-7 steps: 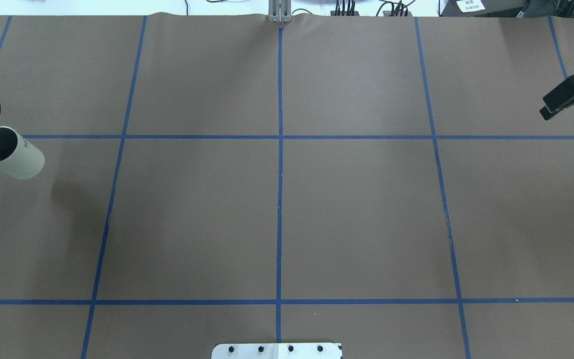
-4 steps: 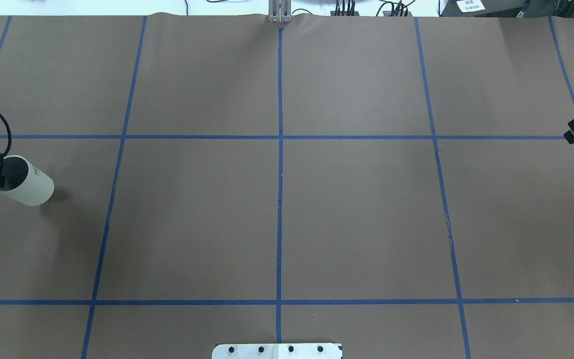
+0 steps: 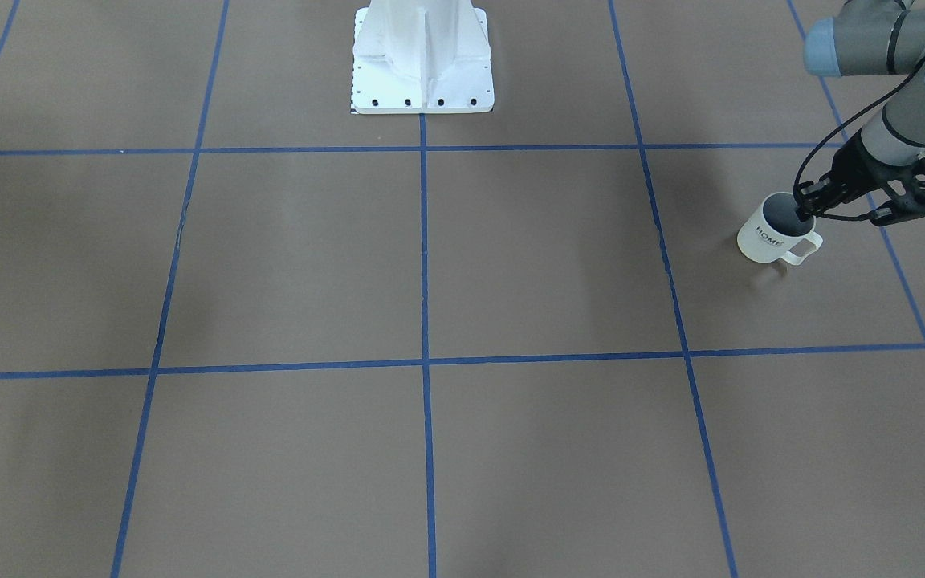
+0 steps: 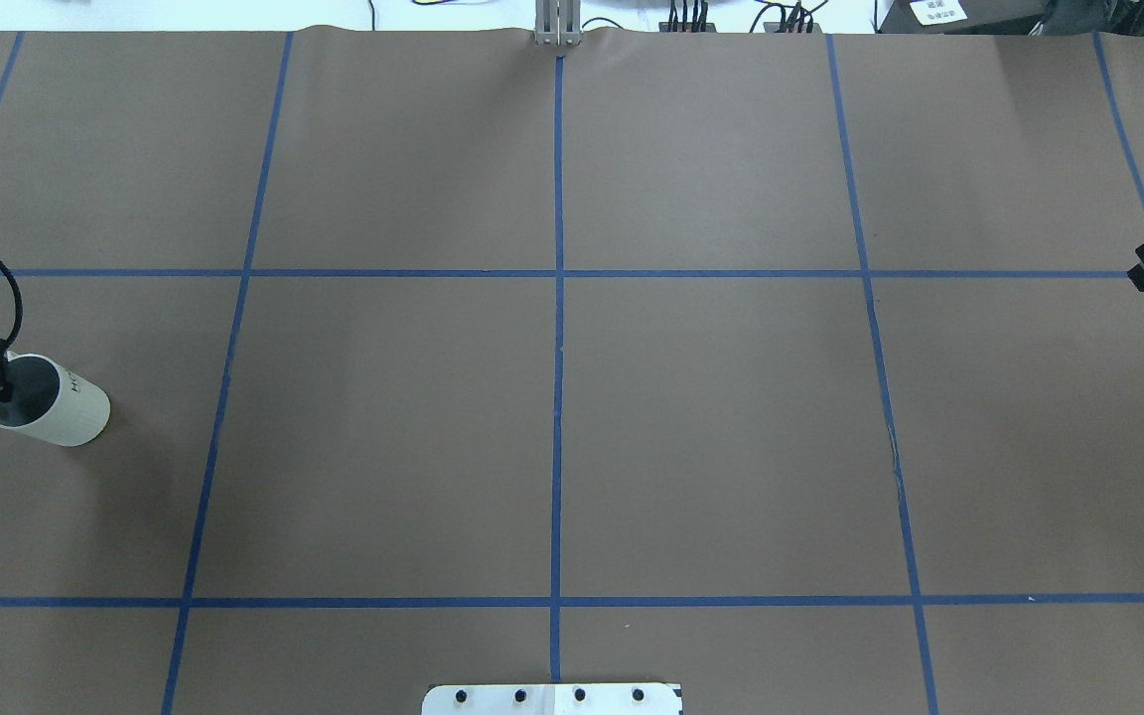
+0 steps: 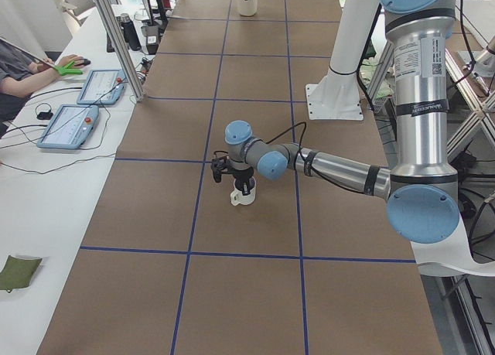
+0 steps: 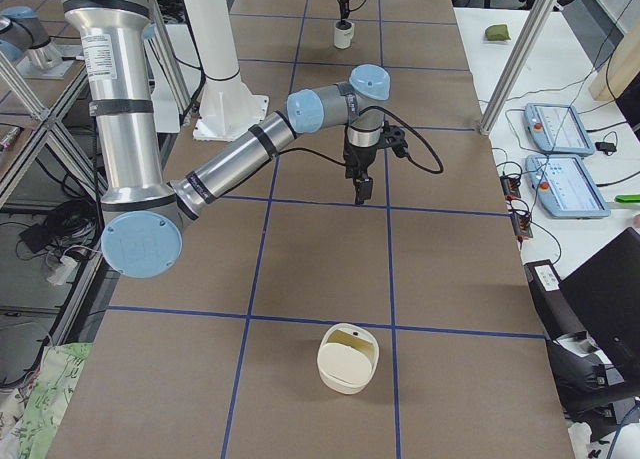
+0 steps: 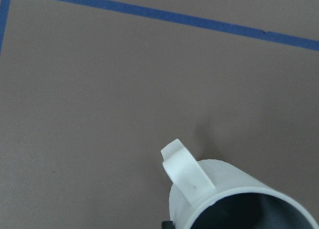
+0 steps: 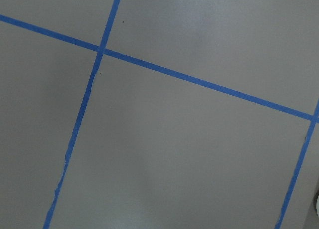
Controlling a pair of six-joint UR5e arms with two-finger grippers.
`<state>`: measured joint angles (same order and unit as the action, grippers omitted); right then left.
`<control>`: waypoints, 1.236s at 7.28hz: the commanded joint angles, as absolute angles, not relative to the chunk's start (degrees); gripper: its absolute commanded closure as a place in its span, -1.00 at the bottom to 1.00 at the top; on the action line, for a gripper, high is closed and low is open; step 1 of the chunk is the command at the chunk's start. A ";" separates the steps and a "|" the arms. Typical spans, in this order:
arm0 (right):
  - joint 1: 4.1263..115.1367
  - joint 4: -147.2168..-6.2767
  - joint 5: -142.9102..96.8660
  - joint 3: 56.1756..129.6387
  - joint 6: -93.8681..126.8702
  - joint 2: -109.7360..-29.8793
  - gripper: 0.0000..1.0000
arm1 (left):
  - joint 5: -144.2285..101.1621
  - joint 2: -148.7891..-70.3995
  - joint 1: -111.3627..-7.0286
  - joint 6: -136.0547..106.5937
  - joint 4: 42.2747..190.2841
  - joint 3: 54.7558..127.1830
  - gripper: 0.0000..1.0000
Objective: Left arm hands cup to right arm to dump lemon
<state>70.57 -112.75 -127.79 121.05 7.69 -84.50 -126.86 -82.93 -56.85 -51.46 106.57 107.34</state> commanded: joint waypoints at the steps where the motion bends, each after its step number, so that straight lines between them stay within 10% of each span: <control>1: 72.67 -111.54 -127.79 120.50 1.46 -89.01 -1.00 | -127.52 -82.96 -57.91 -45.22 103.91 109.16 -1.00; 5: 81.80 -108.74 -127.88 114.72 -9.92 -93.95 -1.00 | -127.00 -102.10 -76.33 -8.08 82.44 99.98 -1.00; 9: 85.51 -86.85 -132.53 105.66 -4.43 -100.37 -1.00 | -127.26 -102.48 -79.45 -19.07 90.50 94.85 -1.00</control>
